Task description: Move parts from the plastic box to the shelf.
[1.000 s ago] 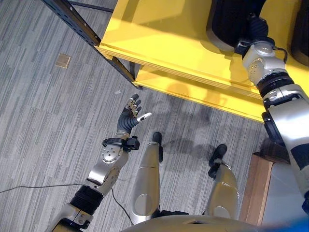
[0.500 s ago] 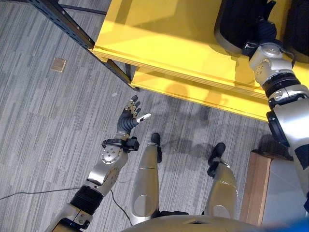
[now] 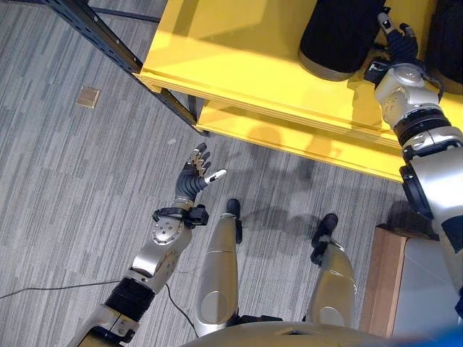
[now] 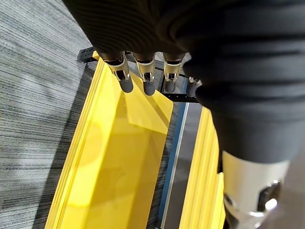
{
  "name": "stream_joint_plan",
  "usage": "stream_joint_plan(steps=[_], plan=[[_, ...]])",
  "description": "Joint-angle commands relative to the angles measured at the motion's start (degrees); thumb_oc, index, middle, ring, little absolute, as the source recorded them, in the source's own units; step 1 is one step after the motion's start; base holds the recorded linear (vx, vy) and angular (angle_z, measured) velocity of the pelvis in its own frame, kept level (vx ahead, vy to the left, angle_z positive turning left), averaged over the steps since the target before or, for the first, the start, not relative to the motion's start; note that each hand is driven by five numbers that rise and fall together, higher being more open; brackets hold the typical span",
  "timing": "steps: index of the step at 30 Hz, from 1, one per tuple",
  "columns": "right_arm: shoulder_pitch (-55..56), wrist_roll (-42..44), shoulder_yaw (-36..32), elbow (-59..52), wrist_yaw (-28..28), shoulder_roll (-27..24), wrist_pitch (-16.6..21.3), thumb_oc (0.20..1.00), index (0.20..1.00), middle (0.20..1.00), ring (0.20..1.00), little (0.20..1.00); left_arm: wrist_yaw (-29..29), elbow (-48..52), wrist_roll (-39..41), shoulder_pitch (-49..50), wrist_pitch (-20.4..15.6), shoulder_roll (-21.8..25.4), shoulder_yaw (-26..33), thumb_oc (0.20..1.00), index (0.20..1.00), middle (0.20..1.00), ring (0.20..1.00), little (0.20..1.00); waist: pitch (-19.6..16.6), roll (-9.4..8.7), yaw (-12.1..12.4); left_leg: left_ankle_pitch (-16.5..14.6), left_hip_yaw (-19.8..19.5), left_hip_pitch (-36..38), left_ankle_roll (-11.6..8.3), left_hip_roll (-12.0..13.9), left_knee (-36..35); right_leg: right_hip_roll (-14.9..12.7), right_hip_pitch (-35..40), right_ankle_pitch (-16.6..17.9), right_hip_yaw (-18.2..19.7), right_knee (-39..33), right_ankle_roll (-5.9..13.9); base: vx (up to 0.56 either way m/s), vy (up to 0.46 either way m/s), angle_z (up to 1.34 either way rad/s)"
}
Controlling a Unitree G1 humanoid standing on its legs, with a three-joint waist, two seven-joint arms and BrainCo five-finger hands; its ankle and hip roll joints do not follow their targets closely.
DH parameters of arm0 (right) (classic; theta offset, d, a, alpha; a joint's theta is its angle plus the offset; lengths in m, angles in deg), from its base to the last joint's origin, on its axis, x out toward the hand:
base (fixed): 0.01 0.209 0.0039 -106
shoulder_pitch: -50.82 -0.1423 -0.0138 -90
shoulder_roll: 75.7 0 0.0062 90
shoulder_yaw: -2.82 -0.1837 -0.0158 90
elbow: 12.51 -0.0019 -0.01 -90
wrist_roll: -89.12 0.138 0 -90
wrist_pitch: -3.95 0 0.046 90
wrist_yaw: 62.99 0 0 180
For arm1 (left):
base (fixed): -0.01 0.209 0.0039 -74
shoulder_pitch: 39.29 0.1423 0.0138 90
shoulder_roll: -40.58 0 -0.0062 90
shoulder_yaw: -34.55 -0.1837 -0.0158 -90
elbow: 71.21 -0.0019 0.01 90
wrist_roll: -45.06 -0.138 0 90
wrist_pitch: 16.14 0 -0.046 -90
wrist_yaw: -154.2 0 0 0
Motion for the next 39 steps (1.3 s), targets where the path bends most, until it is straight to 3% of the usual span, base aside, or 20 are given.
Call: stream_joint_plan(steps=[1,16,25,28,29,34,39], plan=[[-1.2,1.3,-0.5,-5.3,1.0,-0.4,3.6,1.0,1.0,1.0,1.0,1.0,0.3,2.9,0.3,-1.1,-3.6,3.0,0.1,1.0,1.0,1.0,1.0,1.0,1.6,-0.05,1.3,3.8,-0.1,-0.3,-0.97,0.3,-4.3,0.9,4.3,-11.8,1.6,11.4,0.36,0.0,0.0,0.0],[-0.7,-4.2,0.7,-18.2,4.2,-1.7,5.6,1.0,1.0,1.0,1.0,1.0,0.9,2.6,0.4,-0.7,-3.8,3.1,1.0,1.0,1.0,1.0,1.0,1.0,1.3,-0.76,0.0,3.5,0.2,-0.2,-0.93,0.5,-4.2,1.0,3.9,-11.5,2.3,11.5,0.38,0.0,0.0,0.0],[6.3,-17.6,-2.3,-42.8,7.8,-6.5,5.7,1.0,1.0,1.0,1.0,1.0,0.9,3.4,-1.2,-1.1,-4.3,2.8,2.6,1.0,1.0,1.0,1.0,1.0,0.8,-1.92,-1.8,5.5,0.6,0.6,-0.8,1.3,-5.1,1.3,4.3,-10.3,2.1,10.7,-0.18,-0.04,-0.013,-0.06],[12.9,-20.0,-5.9,-53.3,7.3,-6.7,6.6,1.0,1.0,1.0,1.0,1.0,0.8,4.8,-2.7,-0.2,-4.4,3.4,4.0,1.0,1.0,1.0,1.0,1.0,0.6,-2.08,-2.4,5.7,0.8,1.5,-0.97,1.5,-5.5,1.4,4.8,-10.4,2.2,10.4,-0.25,-0.02,-0.02,-0.09],[17.5,-15.7,-7.4,-58.2,5.4,-5.4,8.5,1.0,1.0,1.0,1.0,1.0,1.1,6.2,-3.7,0.0,-4.5,3.7,5.3,1.0,1.0,1.0,1.0,1.0,0.7,-2.2,-2.9,5.8,0.9,1.8,-1.06,1.7,-5.5,1.6,4.9,-10.4,2.4,10.3,-0.39,-0.02,-0.007,-0.08],[34.1,-12.7,-13.4,-73.2,1.0,-2.3,10.8,1.0,1.0,1.0,1.0,1.0,1.7,12.2,-5.3,1.7,-4.8,3.7,10.1,1.0,1.0,1.0,1.0,1.0,0.4,-2.27,-4.2,6.2,1.2,3.1,-1.29,2.1,-6.3,1.9,5.4,-10.3,2.8,9.7,-0.54,-0.01,-0.012,-0.04],[50.7,-10.7,-16.4,-84.8,-4.4,2.6,11.5,1.0,1.0,1.0,1.0,1.0,1.8,19.1,-6.1,4.5,-6.1,2.1,15.4,1.0,1.0,1.0,1.0,1.0,-0.3,-2.26,-5.3,6.9,1.4,4.6,-1.56,2.5,-7.6,2.2,6.6,-10.2,2.8,8.8,-0.61,-0.01,-0.025,-0.06]])
